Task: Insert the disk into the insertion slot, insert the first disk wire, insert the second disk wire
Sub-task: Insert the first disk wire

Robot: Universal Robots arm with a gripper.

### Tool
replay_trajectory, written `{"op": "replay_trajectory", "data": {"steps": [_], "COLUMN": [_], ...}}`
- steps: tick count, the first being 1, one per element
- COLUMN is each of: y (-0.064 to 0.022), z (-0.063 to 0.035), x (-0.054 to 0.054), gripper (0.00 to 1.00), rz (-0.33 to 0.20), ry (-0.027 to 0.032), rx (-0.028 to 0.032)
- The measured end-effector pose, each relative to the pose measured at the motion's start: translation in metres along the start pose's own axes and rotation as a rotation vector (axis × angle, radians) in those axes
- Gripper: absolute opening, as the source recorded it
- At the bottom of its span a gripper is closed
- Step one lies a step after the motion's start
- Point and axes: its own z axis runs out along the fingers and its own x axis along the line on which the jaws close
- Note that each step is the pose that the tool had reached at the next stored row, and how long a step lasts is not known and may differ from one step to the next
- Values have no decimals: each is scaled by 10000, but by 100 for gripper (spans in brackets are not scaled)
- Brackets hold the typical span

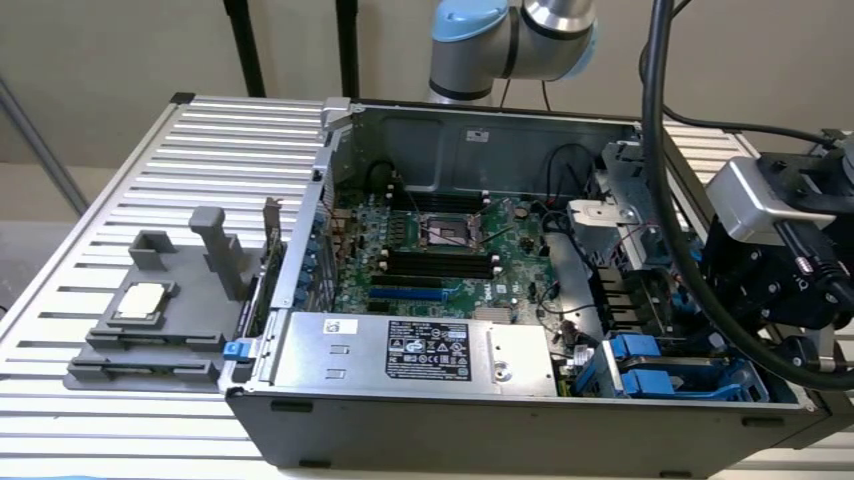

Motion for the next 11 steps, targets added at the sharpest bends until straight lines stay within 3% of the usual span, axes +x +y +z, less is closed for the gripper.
{"op": "replay_trajectory", "data": {"steps": [11], "y": [2], "z": [5], "x": [-20], "gripper": [17], "rz": [7], "ry": [28], "rx": [1]}}
